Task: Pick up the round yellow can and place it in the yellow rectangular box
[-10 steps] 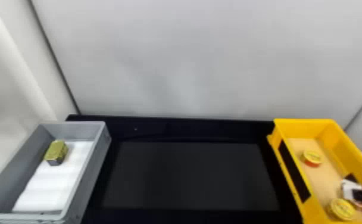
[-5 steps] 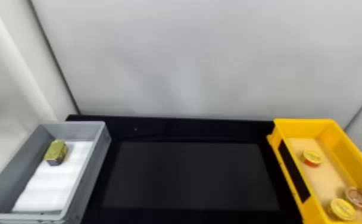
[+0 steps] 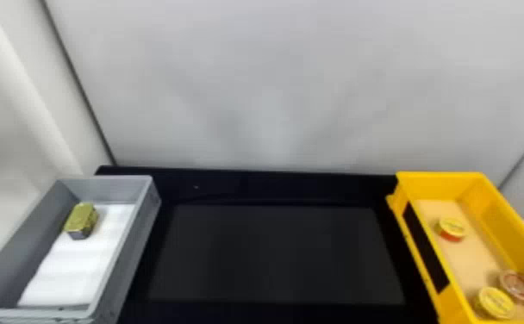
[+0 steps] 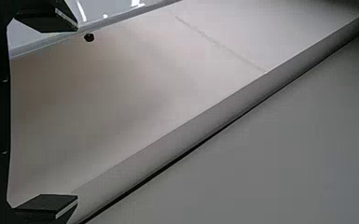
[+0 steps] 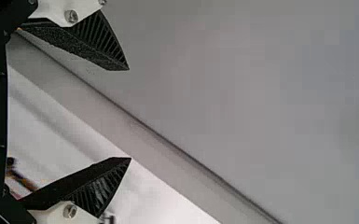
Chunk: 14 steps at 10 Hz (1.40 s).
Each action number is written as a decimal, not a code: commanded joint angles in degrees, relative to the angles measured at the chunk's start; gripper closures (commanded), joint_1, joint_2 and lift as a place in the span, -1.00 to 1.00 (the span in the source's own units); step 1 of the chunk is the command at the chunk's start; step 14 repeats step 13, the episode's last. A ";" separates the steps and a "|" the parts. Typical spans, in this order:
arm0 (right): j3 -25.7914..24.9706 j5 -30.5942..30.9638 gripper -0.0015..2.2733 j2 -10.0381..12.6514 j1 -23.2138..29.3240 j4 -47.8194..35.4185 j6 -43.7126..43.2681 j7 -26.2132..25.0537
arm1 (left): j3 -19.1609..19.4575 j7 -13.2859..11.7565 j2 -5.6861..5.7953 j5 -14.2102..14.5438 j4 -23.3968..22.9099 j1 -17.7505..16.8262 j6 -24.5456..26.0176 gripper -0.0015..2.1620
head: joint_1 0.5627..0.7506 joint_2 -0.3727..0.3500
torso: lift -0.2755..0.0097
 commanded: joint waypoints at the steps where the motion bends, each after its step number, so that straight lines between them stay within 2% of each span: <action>1: -3.50 0.69 -0.89 -0.08 -3.68 -0.93 -8.66 2.60 | 1.36 0.40 -0.15 -0.02 -0.44 0.00 -0.51 -1.00 | 0.31 0.07 | 0.54; 4: -5.26 0.16 -0.89 -0.26 -8.60 -4.19 -14.03 2.78 | 2.68 1.64 -0.15 -0.02 -0.88 0.09 -1.12 -1.00 | 0.31 0.07 | 0.54; 6: -5.70 -3.36 -0.89 -0.52 -11.15 -5.59 -15.70 2.69 | 5.67 1.90 -0.15 -0.02 -1.93 -0.62 -1.65 -1.00 | 0.31 0.07 | 0.54; 8: -4.91 -6.08 -0.91 -2.89 -13.88 -6.65 -14.20 4.89 | 9.01 3.22 -0.15 0.16 -3.34 -0.62 -1.74 -1.00 | 0.31 0.07 | 0.54; 9: -2.97 -6.52 -0.93 -4.21 -14.84 -6.65 -13.50 3.83 | 10.16 3.39 -0.15 0.33 -3.69 -0.62 -1.74 -1.00 | 0.31 0.07 | 0.54; 11: -1.48 -6.35 -0.93 -3.86 -14.67 -6.73 -14.20 1.46 | 10.60 3.75 -0.15 1.39 -4.04 -0.44 -2.09 -1.00 | 0.31 0.07 | 0.54; 14: -1.13 -6.70 -0.93 -3.69 -13.88 -6.73 -14.82 1.46 | 11.04 3.75 -0.15 2.27 -4.39 -0.26 -2.44 -1.00 | 0.31 0.07 | 0.54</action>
